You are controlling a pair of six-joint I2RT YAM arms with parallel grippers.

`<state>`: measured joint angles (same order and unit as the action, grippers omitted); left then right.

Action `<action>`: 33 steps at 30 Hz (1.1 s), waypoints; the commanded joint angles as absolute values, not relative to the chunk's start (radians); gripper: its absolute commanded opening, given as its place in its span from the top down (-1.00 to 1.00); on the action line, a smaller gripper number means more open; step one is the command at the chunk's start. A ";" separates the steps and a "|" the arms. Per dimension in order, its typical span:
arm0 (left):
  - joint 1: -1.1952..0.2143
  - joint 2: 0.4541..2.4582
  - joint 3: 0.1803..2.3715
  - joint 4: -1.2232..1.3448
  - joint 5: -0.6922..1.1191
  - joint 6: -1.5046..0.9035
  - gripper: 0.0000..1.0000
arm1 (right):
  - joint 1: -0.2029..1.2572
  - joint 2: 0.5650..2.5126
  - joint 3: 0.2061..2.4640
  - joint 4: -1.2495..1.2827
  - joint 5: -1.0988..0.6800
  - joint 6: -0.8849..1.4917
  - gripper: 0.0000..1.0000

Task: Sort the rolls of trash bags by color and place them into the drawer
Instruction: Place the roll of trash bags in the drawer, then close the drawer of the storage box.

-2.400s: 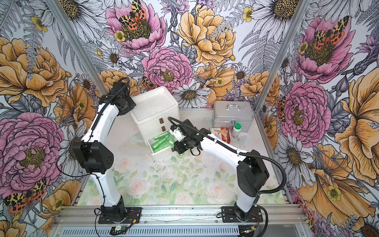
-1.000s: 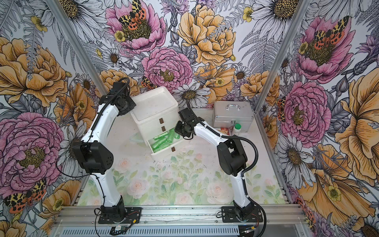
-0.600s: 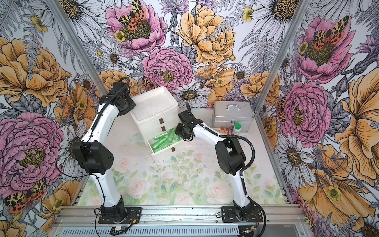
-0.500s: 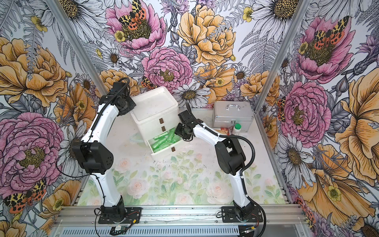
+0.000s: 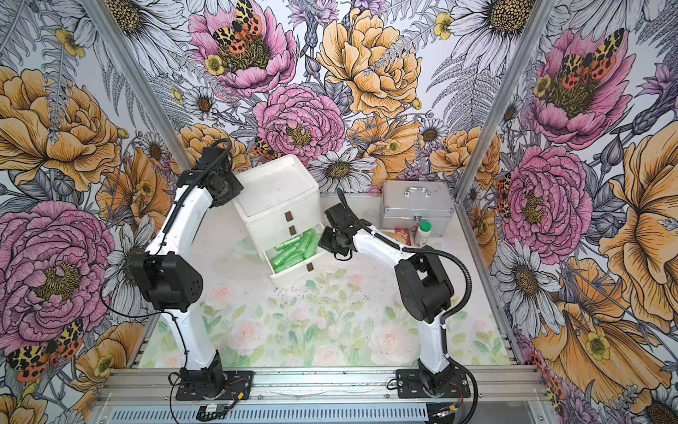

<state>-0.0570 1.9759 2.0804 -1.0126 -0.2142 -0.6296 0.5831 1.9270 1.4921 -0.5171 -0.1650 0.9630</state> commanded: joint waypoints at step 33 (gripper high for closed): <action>-0.180 2.107 2.022 -1.152 0.174 -0.842 1.00 | 0.643 2.112 1.639 -0.361 -0.255 1.004 1.00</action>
<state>-0.0662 1.9827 2.0911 -1.0199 -0.2371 -0.6327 0.6403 2.0804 1.5833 -0.4004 -0.2413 0.9848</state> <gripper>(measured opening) 0.205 0.046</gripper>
